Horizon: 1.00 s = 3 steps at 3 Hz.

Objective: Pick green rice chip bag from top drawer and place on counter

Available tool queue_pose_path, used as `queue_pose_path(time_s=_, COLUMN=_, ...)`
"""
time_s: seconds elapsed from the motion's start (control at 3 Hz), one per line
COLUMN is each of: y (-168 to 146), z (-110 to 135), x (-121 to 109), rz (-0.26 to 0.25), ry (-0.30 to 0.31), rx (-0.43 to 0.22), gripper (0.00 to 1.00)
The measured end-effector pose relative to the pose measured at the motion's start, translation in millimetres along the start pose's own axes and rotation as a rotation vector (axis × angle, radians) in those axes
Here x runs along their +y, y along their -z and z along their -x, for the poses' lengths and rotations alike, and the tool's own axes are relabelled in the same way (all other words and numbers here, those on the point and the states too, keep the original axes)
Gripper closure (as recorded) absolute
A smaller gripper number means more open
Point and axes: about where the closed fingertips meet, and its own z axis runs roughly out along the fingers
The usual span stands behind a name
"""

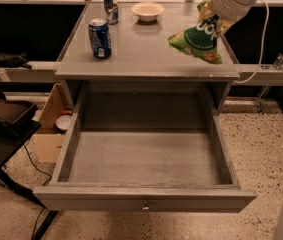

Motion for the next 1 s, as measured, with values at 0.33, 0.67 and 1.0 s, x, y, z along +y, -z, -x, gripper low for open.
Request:
queue_pose_path(time_s=0.33, y=-25.9, z=-25.3, x=-32.0, rz=-0.083, ry=0.023, rx=0.010, gripper=1.00)
queue_pose_path(time_s=0.67, y=-82.1, z=-37.5, x=-51.6, rz=-0.180, ry=-0.001, rx=-0.041, gripper=1.00)
queue_pose_path(time_s=1.0, y=-120.3, z=-45.7, x=-71.6, rz=-0.295, ry=-0.026, rx=-0.072, gripper=1.00)
